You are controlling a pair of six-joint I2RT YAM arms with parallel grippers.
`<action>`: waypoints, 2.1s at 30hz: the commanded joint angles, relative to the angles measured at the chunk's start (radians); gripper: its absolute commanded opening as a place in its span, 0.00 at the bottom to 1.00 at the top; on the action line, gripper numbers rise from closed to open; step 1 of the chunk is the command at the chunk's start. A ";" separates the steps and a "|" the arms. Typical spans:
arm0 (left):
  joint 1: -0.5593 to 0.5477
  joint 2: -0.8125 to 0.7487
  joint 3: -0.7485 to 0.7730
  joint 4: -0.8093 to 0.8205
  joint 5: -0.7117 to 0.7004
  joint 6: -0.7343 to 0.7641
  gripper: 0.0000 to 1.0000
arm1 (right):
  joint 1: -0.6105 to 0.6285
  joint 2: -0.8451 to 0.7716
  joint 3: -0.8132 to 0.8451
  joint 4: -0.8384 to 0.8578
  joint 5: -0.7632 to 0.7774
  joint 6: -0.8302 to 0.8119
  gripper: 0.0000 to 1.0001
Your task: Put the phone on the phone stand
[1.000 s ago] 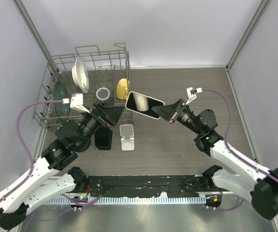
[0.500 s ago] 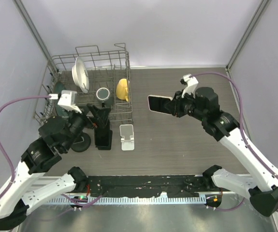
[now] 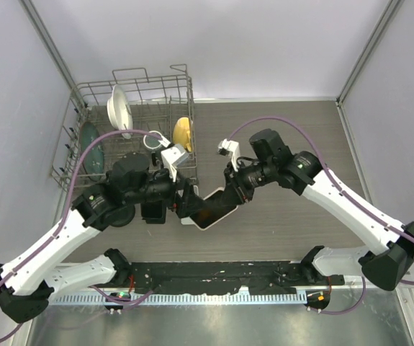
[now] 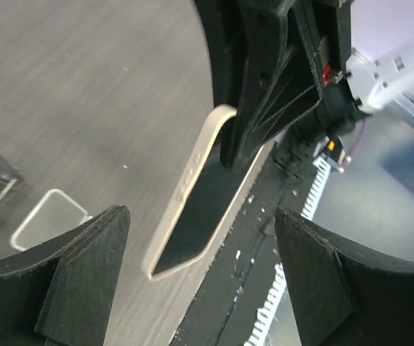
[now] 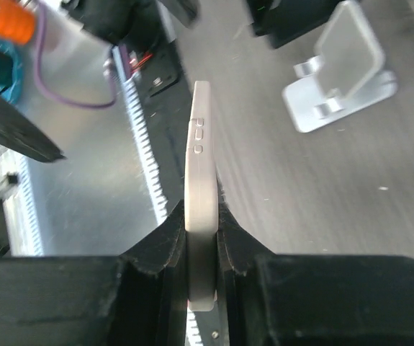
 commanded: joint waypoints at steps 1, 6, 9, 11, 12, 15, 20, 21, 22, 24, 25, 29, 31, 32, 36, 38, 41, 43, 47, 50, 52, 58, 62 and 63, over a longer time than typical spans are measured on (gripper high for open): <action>0.000 0.028 0.001 -0.026 0.237 0.050 0.84 | 0.045 0.035 0.077 -0.021 -0.193 -0.048 0.01; 0.002 0.040 -0.020 -0.051 0.441 0.078 0.81 | 0.054 0.026 0.092 0.007 -0.292 -0.040 0.01; 0.000 0.028 -0.043 -0.049 0.452 0.075 0.79 | 0.054 0.014 0.094 0.036 -0.338 -0.021 0.01; 0.000 0.020 -0.056 -0.040 0.454 0.070 0.75 | 0.056 0.011 0.095 0.061 -0.352 -0.008 0.01; 0.002 0.011 -0.066 -0.034 0.460 0.064 0.73 | 0.056 0.011 0.094 0.064 -0.360 -0.005 0.01; 0.000 0.010 -0.071 -0.023 0.475 0.061 0.61 | 0.059 0.012 0.098 0.068 -0.355 -0.005 0.01; 0.002 0.019 -0.071 -0.031 0.515 0.064 0.52 | 0.069 0.006 0.105 0.074 -0.354 -0.005 0.01; 0.002 0.023 -0.073 -0.034 0.520 0.065 0.51 | 0.072 0.005 0.106 0.077 -0.357 -0.005 0.01; 0.002 0.031 -0.073 -0.037 0.524 0.065 0.49 | 0.080 0.003 0.108 0.080 -0.358 0.018 0.01; 0.000 0.042 -0.074 -0.031 0.555 0.062 0.44 | 0.088 0.003 0.108 0.094 -0.355 0.027 0.01; 0.002 0.054 -0.074 -0.028 0.566 0.056 0.42 | 0.098 0.002 0.109 0.097 -0.351 0.027 0.01; 0.002 0.075 -0.070 -0.015 0.595 0.047 0.21 | 0.114 0.006 0.114 0.116 -0.326 0.033 0.01; 0.000 0.069 -0.065 -0.015 0.557 0.047 0.03 | 0.117 0.006 0.112 0.128 -0.311 0.041 0.01; 0.000 0.054 -0.062 -0.014 0.538 0.049 0.00 | 0.115 0.003 0.112 0.134 -0.290 0.042 0.01; 0.002 -0.022 -0.077 0.040 0.326 0.021 0.00 | 0.117 -0.023 0.083 0.206 -0.179 0.082 0.26; 0.002 -0.059 -0.099 0.072 0.238 0.009 0.00 | 0.117 -0.040 0.056 0.260 -0.138 0.131 0.51; 0.000 -0.112 -0.123 0.129 0.142 -0.020 0.00 | 0.117 -0.081 -0.048 0.405 -0.072 0.217 0.71; 0.000 -0.138 -0.138 0.170 0.141 -0.045 0.00 | 0.117 -0.107 -0.092 0.523 -0.067 0.281 0.77; 0.002 -0.170 -0.162 0.224 0.150 -0.080 0.00 | 0.117 -0.138 -0.191 0.695 -0.059 0.350 0.79; 0.000 -0.188 -0.180 0.277 0.185 -0.111 0.00 | 0.117 -0.159 -0.243 0.824 -0.045 0.418 0.79; 0.000 -0.196 -0.188 0.288 0.193 -0.122 0.00 | 0.117 -0.173 -0.280 0.919 -0.051 0.472 0.75; 0.000 -0.219 -0.211 0.337 0.204 -0.143 0.00 | 0.117 -0.187 -0.357 1.157 -0.091 0.590 0.49; 0.000 -0.233 -0.231 0.399 0.221 -0.180 0.00 | 0.117 -0.185 -0.391 1.287 -0.154 0.647 0.35; 0.002 -0.234 -0.240 0.412 0.228 -0.186 0.00 | 0.117 -0.176 -0.397 1.320 -0.170 0.670 0.31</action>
